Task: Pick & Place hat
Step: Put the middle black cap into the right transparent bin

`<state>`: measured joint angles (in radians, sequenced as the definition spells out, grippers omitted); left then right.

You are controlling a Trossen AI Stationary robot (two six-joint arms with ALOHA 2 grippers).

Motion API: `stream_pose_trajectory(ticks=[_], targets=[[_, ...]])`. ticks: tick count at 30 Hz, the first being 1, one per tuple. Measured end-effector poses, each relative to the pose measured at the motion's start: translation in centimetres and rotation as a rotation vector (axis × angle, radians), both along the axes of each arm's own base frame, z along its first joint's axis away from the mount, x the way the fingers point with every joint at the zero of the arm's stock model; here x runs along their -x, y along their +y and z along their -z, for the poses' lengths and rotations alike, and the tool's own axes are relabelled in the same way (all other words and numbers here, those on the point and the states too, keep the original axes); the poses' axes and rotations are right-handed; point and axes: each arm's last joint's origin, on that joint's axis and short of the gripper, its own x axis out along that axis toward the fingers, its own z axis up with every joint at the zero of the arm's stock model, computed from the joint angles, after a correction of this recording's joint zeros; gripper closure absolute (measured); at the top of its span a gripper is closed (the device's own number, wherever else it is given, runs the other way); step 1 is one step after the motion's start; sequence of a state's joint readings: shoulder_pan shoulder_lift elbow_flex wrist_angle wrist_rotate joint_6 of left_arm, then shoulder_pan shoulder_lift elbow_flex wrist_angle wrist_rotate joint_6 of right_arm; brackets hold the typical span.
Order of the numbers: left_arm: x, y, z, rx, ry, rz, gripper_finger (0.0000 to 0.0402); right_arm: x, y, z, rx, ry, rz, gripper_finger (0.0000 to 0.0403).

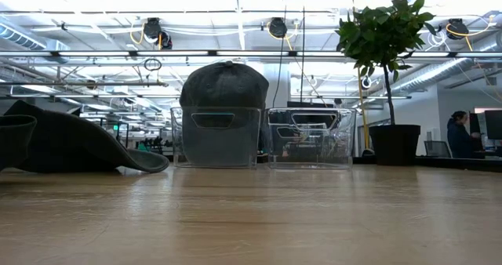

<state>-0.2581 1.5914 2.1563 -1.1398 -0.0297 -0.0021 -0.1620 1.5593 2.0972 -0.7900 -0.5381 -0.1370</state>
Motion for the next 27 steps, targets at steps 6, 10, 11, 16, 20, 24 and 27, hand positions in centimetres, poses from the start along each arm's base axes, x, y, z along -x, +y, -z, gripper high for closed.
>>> stream_pose_trajectory(ticks=[6,10,11,16,20,24,27], targets=[[1.0,0.0,-0.6,0.078,-0.002,-0.068,0.0180,0.7,-3.2,0.9,0.148,0.077,0.207,0.0403],[1.8,-0.1,-0.8,0.101,0.002,-0.090,0.0192,1.2,-5.0,1.1,0.183,0.102,0.321,0.0403],[1.9,-0.1,-1.0,0.118,-0.002,-0.079,0.0194,1.3,-5.5,1.1,0.195,0.103,0.355,0.0403],[2.6,-0.4,-1.1,0.140,0.010,-0.059,0.0207,1.5,-7.1,1.3,0.214,0.125,0.435,0.0403],[2.6,-0.4,-1.2,0.142,0.007,-0.069,0.0218,1.5,-7.8,1.6,0.216,0.142,0.439,0.0403],[2.6,-0.3,-1.1,0.182,0.018,-0.090,0.0226,1.7,-9.1,2.3,0.217,0.188,0.473,0.0403],[2.6,-0.4,-1.1,0.222,0.030,-0.101,0.0226,1.6,-10.1,3.7,0.228,0.230,0.484,0.0403]])
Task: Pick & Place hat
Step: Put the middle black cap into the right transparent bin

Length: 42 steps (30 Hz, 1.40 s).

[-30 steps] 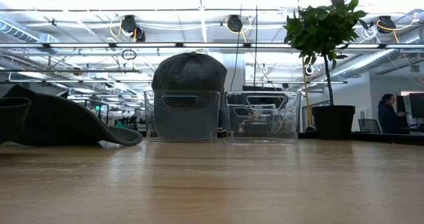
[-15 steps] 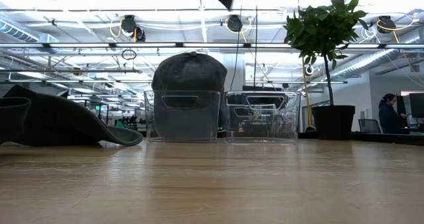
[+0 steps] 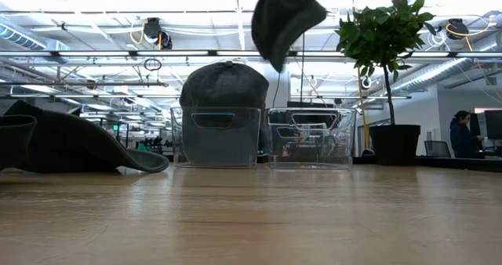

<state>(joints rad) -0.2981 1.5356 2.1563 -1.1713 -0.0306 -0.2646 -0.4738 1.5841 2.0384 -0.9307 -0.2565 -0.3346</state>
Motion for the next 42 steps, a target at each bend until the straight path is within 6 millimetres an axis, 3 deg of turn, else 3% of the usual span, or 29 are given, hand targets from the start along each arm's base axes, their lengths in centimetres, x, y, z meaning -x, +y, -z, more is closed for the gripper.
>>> stream_pose_trajectory(ticks=[11,24,33,42], targets=[[0.0,-0.1,0.1,0.007,0.008,0.029,0.0209,-0.2,-3.9,6.1,0.040,0.126,0.025,0.0403],[0.0,0.0,0.1,-0.010,0.005,0.031,0.0232,0.5,-7.9,11.7,0.035,0.041,-0.076,0.0403],[-0.2,0.8,0.1,-0.014,0.004,-0.006,0.0249,1.6,-9.6,15.7,0.046,0.031,-0.049,0.0403],[-0.5,1.5,0.0,-0.019,-0.002,-0.031,0.0234,2.2,-10.0,19.6,0.126,0.097,0.066,0.0403]])
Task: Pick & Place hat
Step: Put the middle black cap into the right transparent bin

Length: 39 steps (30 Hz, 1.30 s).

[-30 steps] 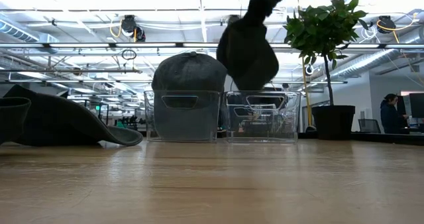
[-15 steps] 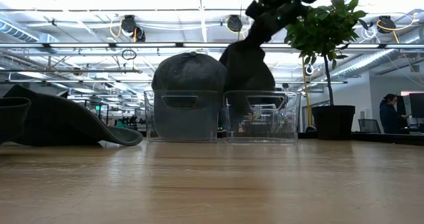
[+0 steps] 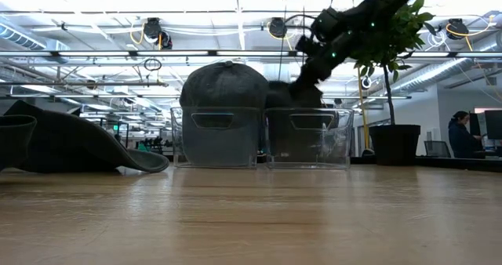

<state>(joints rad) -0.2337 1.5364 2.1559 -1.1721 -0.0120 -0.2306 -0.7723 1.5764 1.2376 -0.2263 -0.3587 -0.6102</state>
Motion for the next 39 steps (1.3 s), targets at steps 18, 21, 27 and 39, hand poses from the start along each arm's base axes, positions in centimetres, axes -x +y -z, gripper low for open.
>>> stream_pose_trajectory(ticks=[18,21,27,39], targets=[[0.0,-0.2,0.0,0.034,0.009,0.055,0.0246,-0.9,1.0,-0.3,0.039,0.008,0.096,0.0356],[0.1,-0.2,0.0,0.043,0.011,0.066,0.0241,-0.7,1.4,-1.1,0.071,0.007,0.154,0.0337],[0.0,-0.2,0.0,0.049,0.012,0.066,0.0247,0.0,1.9,-3.7,0.227,-0.046,0.338,0.0316],[0.0,-0.3,-0.1,0.056,0.004,0.072,0.0265,0.7,5.4,-5.4,0.118,-0.056,0.329,0.0353]])
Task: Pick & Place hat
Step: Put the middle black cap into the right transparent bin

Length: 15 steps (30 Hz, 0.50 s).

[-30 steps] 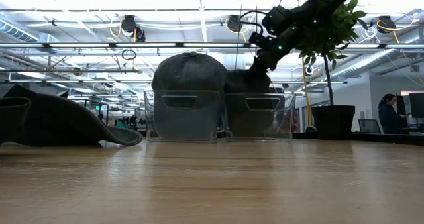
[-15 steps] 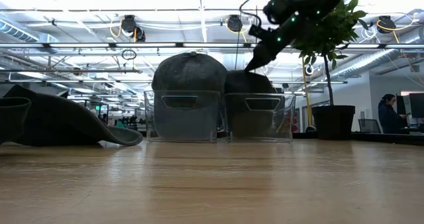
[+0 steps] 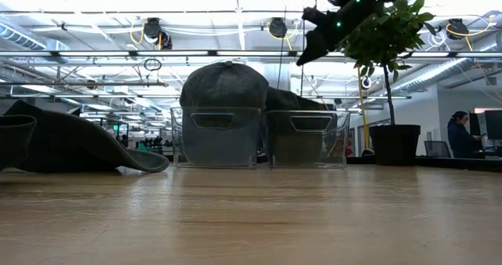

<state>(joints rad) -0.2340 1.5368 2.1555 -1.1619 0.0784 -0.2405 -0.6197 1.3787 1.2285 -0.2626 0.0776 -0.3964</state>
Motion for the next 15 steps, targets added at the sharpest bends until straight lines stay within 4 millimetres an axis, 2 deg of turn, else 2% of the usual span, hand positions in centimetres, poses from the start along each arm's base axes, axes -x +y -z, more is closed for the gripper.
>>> stream_pose_trajectory(ticks=[4,15], targets=[[0.0,0.0,0.0,0.001,-0.006,0.000,0.0259,-0.9,1.2,1.2,-0.053,0.077,-0.048,0.0397],[0.0,0.0,-0.1,0.004,-0.005,-0.001,0.0256,-2.3,3.1,3.6,-0.212,0.183,-0.157,0.0402]])
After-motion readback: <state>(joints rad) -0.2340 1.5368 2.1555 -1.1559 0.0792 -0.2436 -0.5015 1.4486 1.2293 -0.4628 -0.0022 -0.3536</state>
